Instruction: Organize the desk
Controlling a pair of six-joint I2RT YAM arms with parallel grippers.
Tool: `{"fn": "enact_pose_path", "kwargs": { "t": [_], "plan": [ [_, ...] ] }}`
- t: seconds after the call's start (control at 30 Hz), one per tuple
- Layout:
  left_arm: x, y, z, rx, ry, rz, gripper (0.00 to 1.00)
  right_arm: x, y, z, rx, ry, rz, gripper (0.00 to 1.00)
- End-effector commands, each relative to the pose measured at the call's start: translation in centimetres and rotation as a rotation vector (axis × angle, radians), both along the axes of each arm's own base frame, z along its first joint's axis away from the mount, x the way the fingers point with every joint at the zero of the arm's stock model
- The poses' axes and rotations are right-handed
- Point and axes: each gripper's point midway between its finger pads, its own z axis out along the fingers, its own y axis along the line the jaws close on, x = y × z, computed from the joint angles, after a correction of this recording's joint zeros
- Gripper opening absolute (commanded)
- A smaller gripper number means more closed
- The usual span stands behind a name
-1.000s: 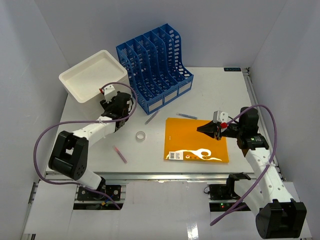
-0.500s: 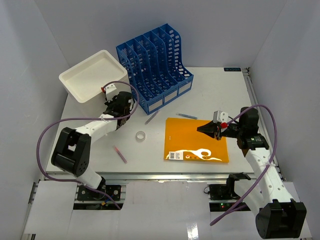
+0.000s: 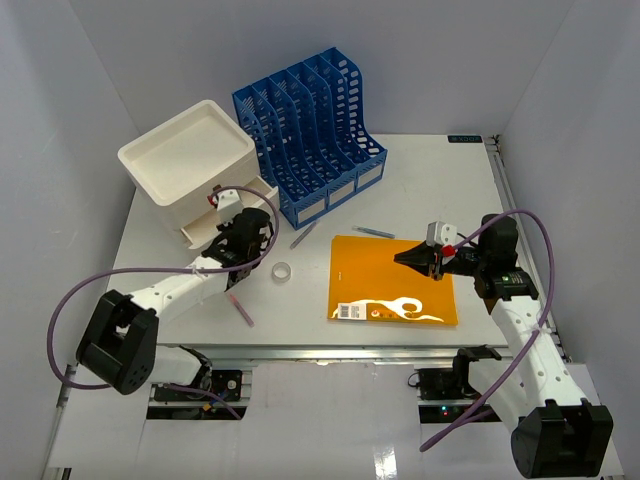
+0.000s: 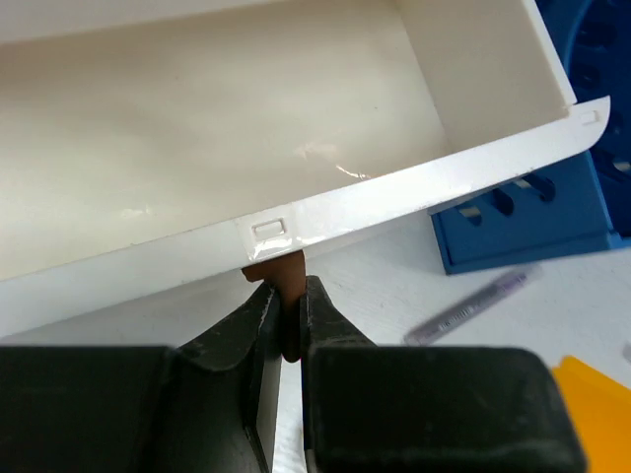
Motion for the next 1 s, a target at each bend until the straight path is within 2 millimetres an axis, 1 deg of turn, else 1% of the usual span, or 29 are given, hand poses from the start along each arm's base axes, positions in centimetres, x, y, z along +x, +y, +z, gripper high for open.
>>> {"fn": "enact_pose_path", "kwargs": {
  "t": [0.0, 0.07, 0.13, 0.2, 0.27, 0.33, 0.37, 0.43, 0.5, 0.57, 0.63, 0.7, 0.73, 0.8, 0.87, 0.93, 0.97],
  "plan": [
    [-1.8, -1.5, 0.4, -0.09, -0.014, -0.032, 0.0, 0.1, -0.1, 0.4, 0.008, -0.025, -0.003, 0.16],
    [-2.2, -1.7, 0.1, -0.102, -0.002, -0.038, 0.0, 0.2, -0.2, 0.3, 0.006, -0.023, -0.006, 0.16],
    [-2.4, -1.6, 0.0, -0.102, 0.003, -0.041, 0.03, 0.2, -0.2, 0.2, 0.004, -0.021, -0.009, 0.17],
    [-2.5, -1.6, 0.2, -0.104, 0.004, -0.043, 0.15, 0.3, -0.2, 0.0, 0.0, -0.019, -0.015, 0.19],
    [-2.7, -1.6, 0.4, -0.107, 0.006, -0.045, 0.37, 0.5, -0.3, -0.3, -0.005, -0.01, -0.024, 0.26],
    [-2.7, -1.9, 1.0, -0.114, 0.0, -0.071, 0.61, 0.9, -0.5, -0.7, -0.016, 0.004, -0.046, 0.4],
    [-2.9, -2.1, 1.3, -0.109, 0.0, -0.098, 0.68, 1.2, -0.6, -1.1, -0.023, 0.018, -0.062, 0.47],
    [-3.3, -3.2, 2.2, -0.13, -0.004, -0.18, 0.79, 2.2, -0.8, -2.1, -0.042, 0.07, -0.094, 0.57],
    [-4.0, -4.5, 2.6, -0.139, 0.003, -0.29, 0.87, 3.8, -0.9, -3.0, -0.088, 0.133, -0.13, 0.69],
    [-5.2, -5.8, 3.2, -0.154, 0.002, -0.413, 0.95, 5.8, -0.9, -4.1, -0.177, 0.191, -0.173, 0.85],
    [-6.6, -6.6, 3.8, -0.178, -0.011, -0.507, 0.98, 7.9, -0.8, -5.3, -0.272, 0.233, -0.226, 0.91],
    [-8.3, -7.0, 4.5, -0.215, -0.025, -0.575, 0.98, 10.2, -0.6, -6.3, -0.362, 0.268, -0.275, 0.91],
    [-9.3, -6.9, 4.7, -0.236, -0.031, -0.596, 0.98, 11.4, -0.4, -6.9, -0.408, 0.286, -0.297, 0.9],
    [-11.1, -7.2, 5.3, -0.285, -0.034, -0.649, 0.98, 13.0, 0.1, -8.0, -0.48, 0.321, -0.336, 0.86],
    [-13.0, -6.8, 6.4, -0.335, -0.052, -0.675, 0.98, 14.5, 0.6, -10.2, -0.543, 0.369, -0.359, 0.81],
    [-14.9, -6.5, 7.4, -0.402, -0.066, -0.691, 0.98, 16.1, 1.2, -11.6, -0.602, 0.37, -0.39, 0.77],
    [-15.7, -6.5, 7.6, -0.439, -0.066, -0.696, 0.98, 16.8, 1.4, -11.9, -0.623, 0.364, -0.406, 0.76]
  ]
}}
